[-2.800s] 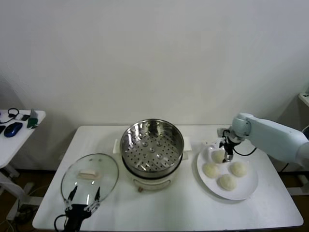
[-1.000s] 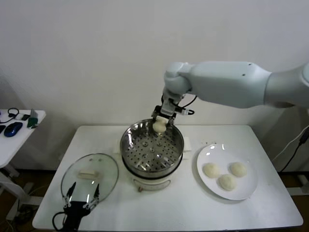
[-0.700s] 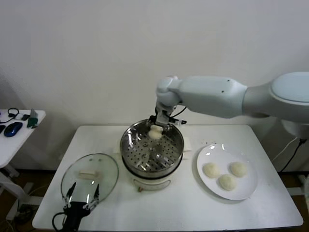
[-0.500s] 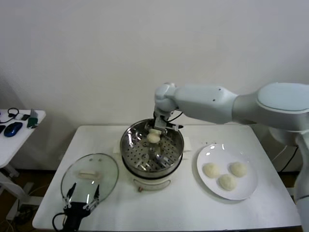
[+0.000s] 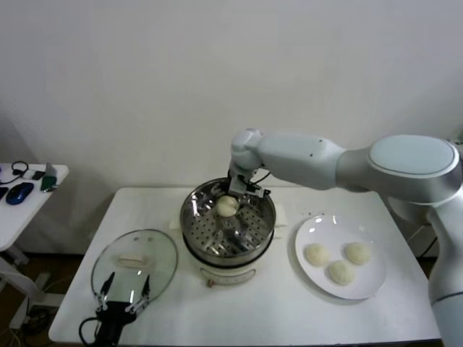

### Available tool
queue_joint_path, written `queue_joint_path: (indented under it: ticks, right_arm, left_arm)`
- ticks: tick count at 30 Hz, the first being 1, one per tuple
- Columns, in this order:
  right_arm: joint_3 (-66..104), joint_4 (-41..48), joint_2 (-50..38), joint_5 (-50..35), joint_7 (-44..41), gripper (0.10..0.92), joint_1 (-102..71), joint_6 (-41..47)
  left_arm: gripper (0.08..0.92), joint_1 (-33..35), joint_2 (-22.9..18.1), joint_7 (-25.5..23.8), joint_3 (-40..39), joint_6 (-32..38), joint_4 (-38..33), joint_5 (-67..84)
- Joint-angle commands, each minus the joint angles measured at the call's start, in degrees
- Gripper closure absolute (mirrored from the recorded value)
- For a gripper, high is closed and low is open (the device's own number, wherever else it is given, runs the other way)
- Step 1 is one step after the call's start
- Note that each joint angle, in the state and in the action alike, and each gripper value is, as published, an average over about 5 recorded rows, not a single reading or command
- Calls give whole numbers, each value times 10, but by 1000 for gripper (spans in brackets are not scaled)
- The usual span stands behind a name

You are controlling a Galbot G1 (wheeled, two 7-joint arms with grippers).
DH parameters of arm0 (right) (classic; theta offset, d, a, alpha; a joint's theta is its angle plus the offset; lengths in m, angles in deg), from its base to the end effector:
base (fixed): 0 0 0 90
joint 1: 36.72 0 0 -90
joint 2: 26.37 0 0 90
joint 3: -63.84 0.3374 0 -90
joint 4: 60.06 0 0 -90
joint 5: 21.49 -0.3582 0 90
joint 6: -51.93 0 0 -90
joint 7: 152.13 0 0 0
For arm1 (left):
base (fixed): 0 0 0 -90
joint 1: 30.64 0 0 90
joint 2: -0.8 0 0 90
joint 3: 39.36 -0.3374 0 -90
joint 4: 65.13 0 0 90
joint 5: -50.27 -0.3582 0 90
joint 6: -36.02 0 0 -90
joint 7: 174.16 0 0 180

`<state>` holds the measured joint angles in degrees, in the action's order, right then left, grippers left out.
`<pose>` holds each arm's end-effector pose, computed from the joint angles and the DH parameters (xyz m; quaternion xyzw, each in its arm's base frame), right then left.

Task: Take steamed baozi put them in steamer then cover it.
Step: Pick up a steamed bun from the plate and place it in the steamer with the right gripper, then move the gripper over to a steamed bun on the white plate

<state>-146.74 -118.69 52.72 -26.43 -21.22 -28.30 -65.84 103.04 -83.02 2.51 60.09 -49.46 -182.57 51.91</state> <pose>0.5809 0.1594 -0.0713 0.6437 -0.1801 0.7437 0.0079 0.1123 0.0704 -0.3364 0.0057 -0.9922 -0.0760 0.0989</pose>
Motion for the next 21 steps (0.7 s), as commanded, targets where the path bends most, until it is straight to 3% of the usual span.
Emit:
queue_joint_path:
  ticks: [1,4,9,16,21]
  right_arm:
    - [-67,-24,-19,-165,-42,203,109,-4]
    - [-108,-57,-64,-273,-83,203,162,47]
    - [-206,-142,-188,-456,-98,203,258,247]
    - [-312,-264,-346,-444,-23,203,270,438]
    - [-295,-335,-412,-411,30,203,203,498]
  left_arm:
    - [177,1,-1,0,-1,0,-3,-1]
    - [177,2,0,0,-2,0,-3,-1]
    - [177,2,3,0,0,1,-3,1]
    - [177,-2,8,0,4,1,-3,7]
    - [177,-5,7,1,5,0,-3,7]
